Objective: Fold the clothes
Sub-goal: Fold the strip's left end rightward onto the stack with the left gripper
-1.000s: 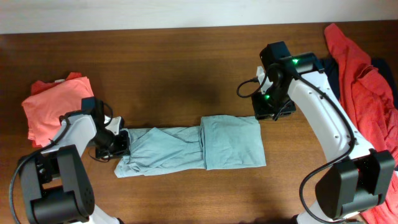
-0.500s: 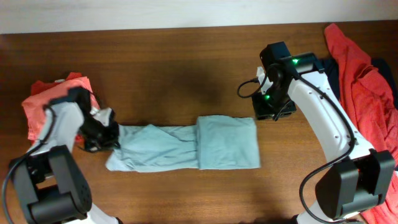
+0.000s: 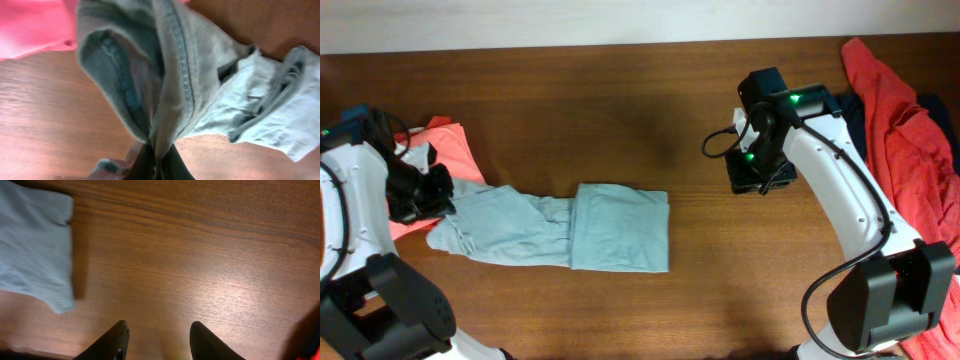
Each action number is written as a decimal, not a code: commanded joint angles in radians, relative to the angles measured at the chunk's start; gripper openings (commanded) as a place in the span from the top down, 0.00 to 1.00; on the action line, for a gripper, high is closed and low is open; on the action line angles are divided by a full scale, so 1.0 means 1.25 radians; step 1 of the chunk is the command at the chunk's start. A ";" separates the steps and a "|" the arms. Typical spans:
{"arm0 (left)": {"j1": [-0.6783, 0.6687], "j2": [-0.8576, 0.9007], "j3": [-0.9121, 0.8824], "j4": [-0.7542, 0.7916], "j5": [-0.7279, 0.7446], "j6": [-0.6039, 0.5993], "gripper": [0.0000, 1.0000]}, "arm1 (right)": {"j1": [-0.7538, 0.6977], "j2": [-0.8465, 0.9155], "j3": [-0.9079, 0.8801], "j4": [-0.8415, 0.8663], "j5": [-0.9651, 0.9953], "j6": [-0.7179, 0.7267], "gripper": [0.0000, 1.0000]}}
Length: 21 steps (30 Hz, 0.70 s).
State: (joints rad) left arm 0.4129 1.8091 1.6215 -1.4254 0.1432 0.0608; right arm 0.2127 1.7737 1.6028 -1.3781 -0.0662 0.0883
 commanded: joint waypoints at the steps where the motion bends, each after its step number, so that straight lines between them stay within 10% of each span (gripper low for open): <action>1: -0.007 -0.008 0.089 -0.038 0.002 -0.006 0.99 | -0.005 -0.001 0.005 -0.004 0.022 -0.005 0.55; 21: -0.479 0.024 0.154 -0.105 -0.060 -0.097 0.99 | -0.005 -0.001 0.005 -0.020 0.021 -0.005 0.55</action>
State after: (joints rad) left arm -0.1085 1.8103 1.8015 -1.5562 0.1097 -0.0154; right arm 0.2127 1.7737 1.6028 -1.3964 -0.0597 0.0818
